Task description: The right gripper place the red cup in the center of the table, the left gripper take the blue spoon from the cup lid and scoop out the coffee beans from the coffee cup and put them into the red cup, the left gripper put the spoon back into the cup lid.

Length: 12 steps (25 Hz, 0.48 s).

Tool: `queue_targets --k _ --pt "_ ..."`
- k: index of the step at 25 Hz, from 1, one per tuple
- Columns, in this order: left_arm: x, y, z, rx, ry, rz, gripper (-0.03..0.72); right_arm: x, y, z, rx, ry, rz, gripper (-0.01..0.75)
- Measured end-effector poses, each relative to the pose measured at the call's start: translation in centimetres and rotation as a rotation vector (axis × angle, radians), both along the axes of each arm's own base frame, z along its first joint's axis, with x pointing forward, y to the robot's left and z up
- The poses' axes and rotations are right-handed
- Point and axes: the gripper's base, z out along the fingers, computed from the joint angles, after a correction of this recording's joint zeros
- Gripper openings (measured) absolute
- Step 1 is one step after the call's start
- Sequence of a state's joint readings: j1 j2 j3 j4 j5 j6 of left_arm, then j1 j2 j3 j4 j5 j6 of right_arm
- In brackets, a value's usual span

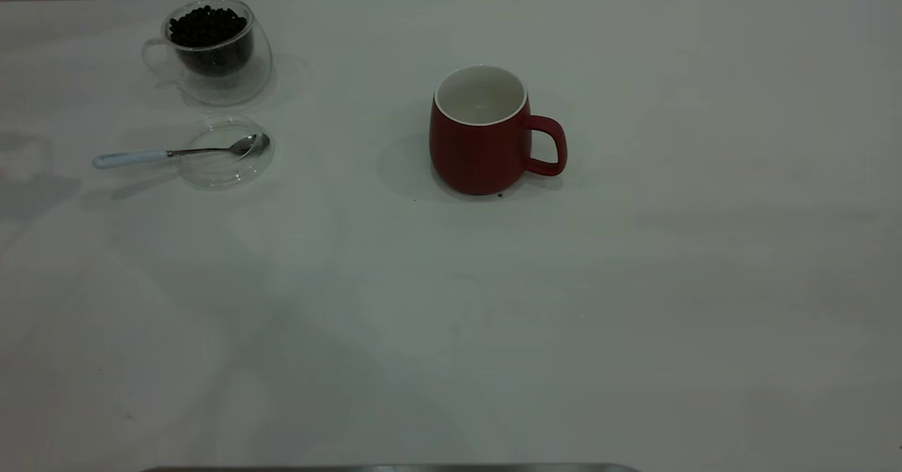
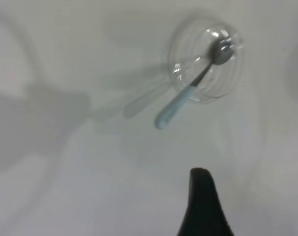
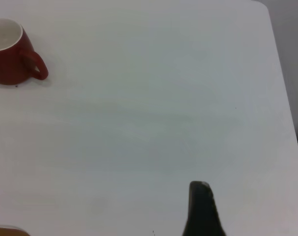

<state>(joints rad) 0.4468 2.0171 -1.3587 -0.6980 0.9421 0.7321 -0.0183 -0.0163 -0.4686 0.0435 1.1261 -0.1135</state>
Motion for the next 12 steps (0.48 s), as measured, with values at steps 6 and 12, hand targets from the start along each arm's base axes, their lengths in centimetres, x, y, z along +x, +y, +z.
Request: queue_targets --k 6,12 --pt "-3.2 -1.8 9.2 0.009 -0.085 -0.005 0.570 0.0 0.0 0.0 0.000 0.000 0.000 0.546" --pt "-7.6 -4.0 16.8 0.062 -0.220 -0.015 0.570 0.0 0.0 0.0 0.000 0.000 0.000 0.546"
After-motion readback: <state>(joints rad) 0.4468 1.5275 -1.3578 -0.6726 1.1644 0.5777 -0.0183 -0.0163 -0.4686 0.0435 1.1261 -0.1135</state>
